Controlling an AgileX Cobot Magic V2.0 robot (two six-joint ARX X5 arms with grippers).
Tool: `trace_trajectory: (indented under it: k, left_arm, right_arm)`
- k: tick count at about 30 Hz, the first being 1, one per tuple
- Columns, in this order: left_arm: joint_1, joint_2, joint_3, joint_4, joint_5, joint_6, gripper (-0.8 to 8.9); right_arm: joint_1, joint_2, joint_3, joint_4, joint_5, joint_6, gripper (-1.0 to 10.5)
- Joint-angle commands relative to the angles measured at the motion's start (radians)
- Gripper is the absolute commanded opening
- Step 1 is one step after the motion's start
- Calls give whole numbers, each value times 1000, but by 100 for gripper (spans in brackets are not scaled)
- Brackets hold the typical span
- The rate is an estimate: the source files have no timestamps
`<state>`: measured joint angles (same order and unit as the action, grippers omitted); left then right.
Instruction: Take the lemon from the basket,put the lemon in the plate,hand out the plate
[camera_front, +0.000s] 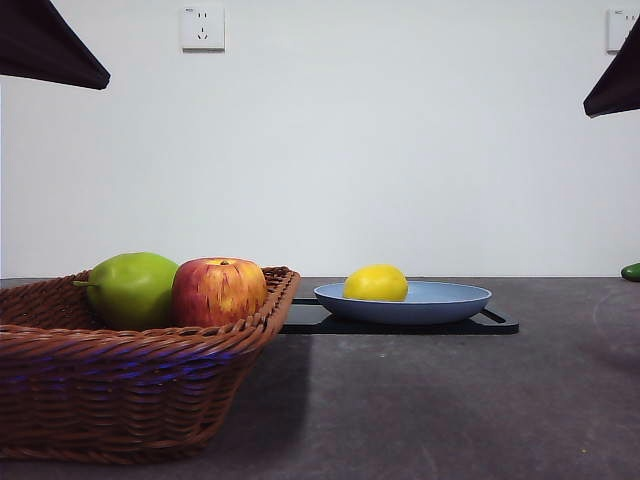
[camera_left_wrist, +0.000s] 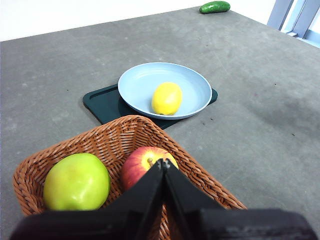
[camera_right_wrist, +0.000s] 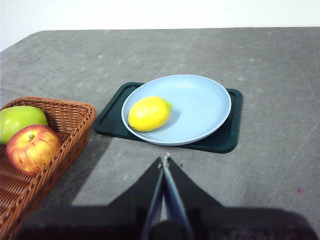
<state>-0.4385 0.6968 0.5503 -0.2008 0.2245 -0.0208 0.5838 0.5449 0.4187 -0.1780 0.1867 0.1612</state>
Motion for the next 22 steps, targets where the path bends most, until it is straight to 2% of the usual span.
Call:
trace_trajectory:
  k: [1,5,7,9,11,14,22]
  left_arm:
    - [-1,3,13,9,6,-10,8]
    - [-5,-11,13,-2,6,-10,8]
    - [-5,-76,13,-42,5,-1,8]
    - [-2,-157,13,-79,-4,52,8]
    - [18,-245,8,-105,-45,55,8]
    - [84,-355,-24,-106,-115,56,8]
    - [310,-527,-206,-83,-204,55,8]
  right_arm:
    - [6,4,14,14,3,9,3]
    - [6,3,14,14,3,9,3]
    - [6,4,14,14,3,9,3]
    - [6,4,14,14,3,9,3]
    - [6,4,14,14,3,9,3]
    - [6,4,14,14,3,9,3]
    - [6,4,14,13,3,9,3]
